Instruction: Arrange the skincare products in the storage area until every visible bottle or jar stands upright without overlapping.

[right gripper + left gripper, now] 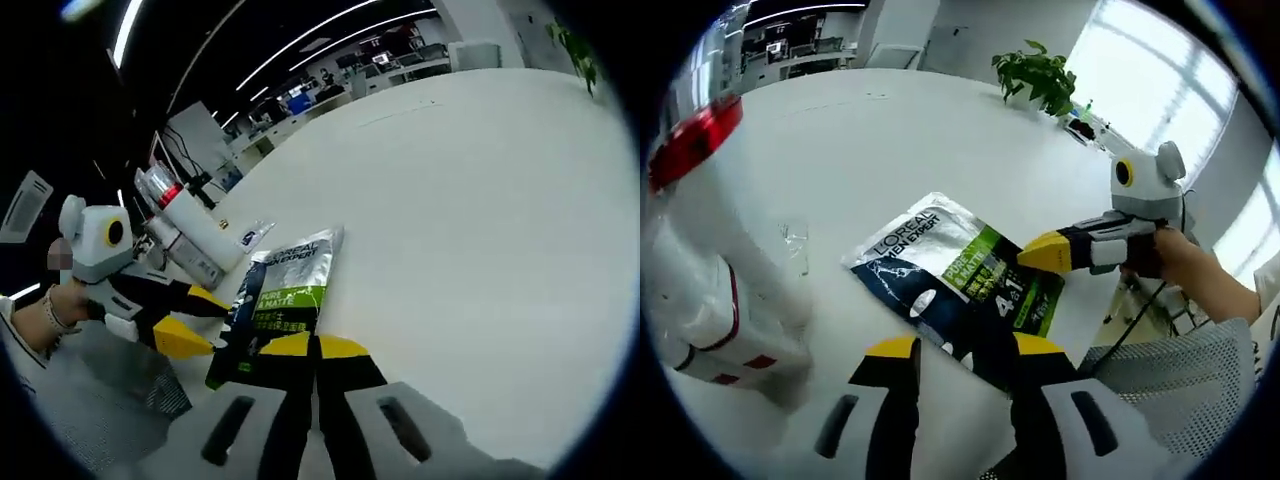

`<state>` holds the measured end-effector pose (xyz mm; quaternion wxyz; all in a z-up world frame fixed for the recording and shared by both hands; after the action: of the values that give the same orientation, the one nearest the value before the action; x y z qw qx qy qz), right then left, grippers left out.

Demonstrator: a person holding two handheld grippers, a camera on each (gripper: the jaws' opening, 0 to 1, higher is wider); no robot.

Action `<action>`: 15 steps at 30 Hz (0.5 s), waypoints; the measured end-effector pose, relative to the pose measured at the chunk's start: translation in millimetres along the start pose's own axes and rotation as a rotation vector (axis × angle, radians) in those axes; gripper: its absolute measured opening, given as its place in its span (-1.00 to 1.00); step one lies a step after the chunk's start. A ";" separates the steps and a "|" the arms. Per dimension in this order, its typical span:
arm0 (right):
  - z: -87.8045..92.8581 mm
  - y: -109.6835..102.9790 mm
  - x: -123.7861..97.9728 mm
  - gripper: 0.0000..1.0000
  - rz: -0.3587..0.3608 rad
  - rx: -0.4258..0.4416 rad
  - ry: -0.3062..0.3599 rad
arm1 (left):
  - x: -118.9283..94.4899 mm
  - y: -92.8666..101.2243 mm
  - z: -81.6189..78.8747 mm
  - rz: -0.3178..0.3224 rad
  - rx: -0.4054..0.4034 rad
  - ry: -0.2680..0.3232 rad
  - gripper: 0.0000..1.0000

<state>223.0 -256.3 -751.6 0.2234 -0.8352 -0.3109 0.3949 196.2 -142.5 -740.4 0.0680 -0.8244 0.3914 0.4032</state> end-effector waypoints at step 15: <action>4.3 14.9 -15.4 -0.98 -0.042 0.094 0.044 | 0.6 11.0 -24.5 0.116 -0.253 0.166 -0.66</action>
<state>217.0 -277.0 -755.4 0.2772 -0.8257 -0.3045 0.3857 203.8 -160.9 -722.3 -0.0921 -0.8328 0.3889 0.3831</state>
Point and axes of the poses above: the point that each gripper's makers call its tool centre point, and the gripper's own axes: x roughly forward along the fingers, y roughly to its right, z roughly out of its underside, the point moved 2 cm from there along -x, roughly backward along the fingers, and after that the axes turned 11 degrees about x, right-handed, at the moved point
